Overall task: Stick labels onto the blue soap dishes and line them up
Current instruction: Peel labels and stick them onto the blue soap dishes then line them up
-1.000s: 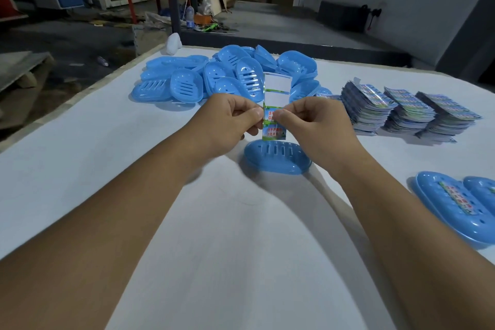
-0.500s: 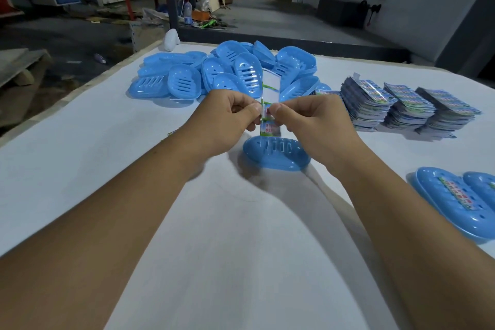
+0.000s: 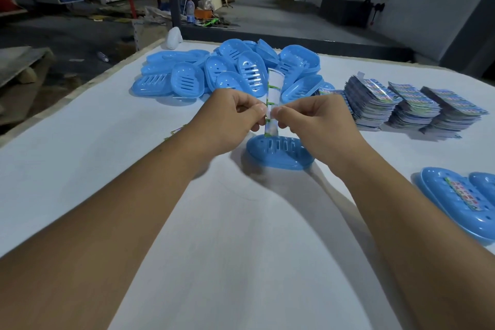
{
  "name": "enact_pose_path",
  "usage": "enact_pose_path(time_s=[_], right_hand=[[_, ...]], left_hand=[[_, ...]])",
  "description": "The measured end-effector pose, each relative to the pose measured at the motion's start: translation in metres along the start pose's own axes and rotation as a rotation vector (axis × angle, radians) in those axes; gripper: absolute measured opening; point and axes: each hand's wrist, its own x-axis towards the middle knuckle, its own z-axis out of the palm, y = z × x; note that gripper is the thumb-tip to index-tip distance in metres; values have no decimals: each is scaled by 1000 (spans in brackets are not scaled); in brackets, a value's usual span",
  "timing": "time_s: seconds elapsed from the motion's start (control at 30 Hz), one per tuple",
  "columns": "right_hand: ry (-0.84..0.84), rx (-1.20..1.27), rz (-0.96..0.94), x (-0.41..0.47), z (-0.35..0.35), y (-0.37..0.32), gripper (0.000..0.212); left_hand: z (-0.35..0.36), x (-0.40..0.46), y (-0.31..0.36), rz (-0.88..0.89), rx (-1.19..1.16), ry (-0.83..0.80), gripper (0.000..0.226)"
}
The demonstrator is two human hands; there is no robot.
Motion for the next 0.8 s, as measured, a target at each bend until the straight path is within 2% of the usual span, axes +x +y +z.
enact_pose_path(time_s=[0.23,0.57,0.8], right_hand=[[51,24,67,4,-9,3,19],[57,25,148,8,-15,6,18],[56,82,181,9,-18,8,21]], left_hand=[[-13,5,-4,-101,72,66,27],[-26,8,-5,-261,226,124,26],[-40,13,-11,-325,500,140,32]])
